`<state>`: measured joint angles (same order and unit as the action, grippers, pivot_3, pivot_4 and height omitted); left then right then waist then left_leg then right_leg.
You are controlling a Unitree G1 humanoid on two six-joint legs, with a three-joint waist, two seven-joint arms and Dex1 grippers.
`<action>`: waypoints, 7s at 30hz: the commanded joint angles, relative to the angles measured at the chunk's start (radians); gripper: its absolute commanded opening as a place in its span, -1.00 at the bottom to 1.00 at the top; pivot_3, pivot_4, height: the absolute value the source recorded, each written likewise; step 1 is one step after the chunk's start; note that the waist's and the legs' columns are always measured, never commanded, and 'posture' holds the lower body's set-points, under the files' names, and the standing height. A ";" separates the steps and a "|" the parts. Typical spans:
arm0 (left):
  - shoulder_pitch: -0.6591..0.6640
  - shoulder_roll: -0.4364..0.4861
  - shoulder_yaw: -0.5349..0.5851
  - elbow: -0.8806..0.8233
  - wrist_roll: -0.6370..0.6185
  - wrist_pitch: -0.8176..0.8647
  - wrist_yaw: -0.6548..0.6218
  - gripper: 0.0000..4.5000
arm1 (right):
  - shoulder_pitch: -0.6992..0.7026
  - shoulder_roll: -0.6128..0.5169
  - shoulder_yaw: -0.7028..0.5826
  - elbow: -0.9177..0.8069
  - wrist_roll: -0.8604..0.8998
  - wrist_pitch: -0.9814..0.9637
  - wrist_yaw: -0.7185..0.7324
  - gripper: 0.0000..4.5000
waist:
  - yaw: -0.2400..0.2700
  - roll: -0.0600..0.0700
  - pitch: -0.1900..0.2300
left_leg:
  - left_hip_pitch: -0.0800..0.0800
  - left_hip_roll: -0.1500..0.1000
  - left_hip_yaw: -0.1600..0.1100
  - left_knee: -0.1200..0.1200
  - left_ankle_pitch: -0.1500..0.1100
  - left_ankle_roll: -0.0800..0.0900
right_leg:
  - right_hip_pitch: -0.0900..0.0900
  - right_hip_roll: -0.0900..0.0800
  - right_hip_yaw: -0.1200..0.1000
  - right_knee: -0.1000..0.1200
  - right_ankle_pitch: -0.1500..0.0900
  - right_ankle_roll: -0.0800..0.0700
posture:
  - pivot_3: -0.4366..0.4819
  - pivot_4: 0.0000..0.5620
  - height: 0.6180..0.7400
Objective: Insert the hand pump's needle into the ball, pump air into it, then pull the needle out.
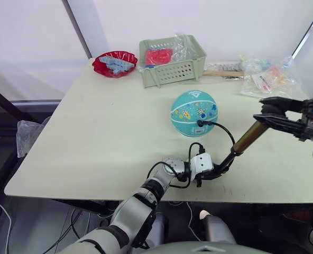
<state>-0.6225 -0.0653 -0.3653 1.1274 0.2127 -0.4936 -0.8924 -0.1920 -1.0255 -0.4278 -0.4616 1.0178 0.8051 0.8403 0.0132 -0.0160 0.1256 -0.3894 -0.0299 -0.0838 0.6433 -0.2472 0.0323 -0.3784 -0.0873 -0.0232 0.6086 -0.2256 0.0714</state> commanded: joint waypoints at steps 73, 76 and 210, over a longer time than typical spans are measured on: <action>0.087 0.053 -0.064 0.111 0.091 0.071 -0.028 -0.51 | 0.255 0.218 0.302 -0.008 -0.404 -0.263 -0.031 -0.07 | -0.001 -0.004 -0.006 | 0.001 0.000 -0.002 -0.003 0.001 0.001 | 0.001 0.001 -0.004 -0.001 0.001 0.001 | -0.05 -0.47 0.95; 0.086 0.053 -0.063 0.113 0.092 0.071 -0.027 -0.51 | 0.265 0.228 0.310 -0.016 -0.413 -0.274 -0.028 -0.07 | -0.001 -0.003 -0.006 | 0.001 0.000 -0.002 -0.003 0.000 0.001 | 0.001 0.001 -0.003 -0.001 0.001 0.001 | -0.05 -0.47 0.95; 0.055 0.060 -0.117 0.125 0.122 0.154 -0.031 -0.51 | 0.078 0.108 0.175 -0.017 -0.270 -0.179 0.016 -0.07 | 0.004 -0.008 -0.006 | -0.004 -0.001 -0.006 0.000 0.000 0.000 | 0.000 -0.001 -0.009 -0.002 0.001 0.001 | -0.05 -0.47 0.95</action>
<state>-0.6476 -0.0653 -0.4062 1.1063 0.2300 -0.4299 -0.9150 -0.0703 -0.8873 -0.1591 -0.4583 0.7092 0.6150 0.8577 0.0168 -0.0243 0.1201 -0.3937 -0.0315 -0.0893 0.6437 -0.2474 0.0319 -0.3779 -0.0884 -0.0319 0.6067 -0.2250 0.0727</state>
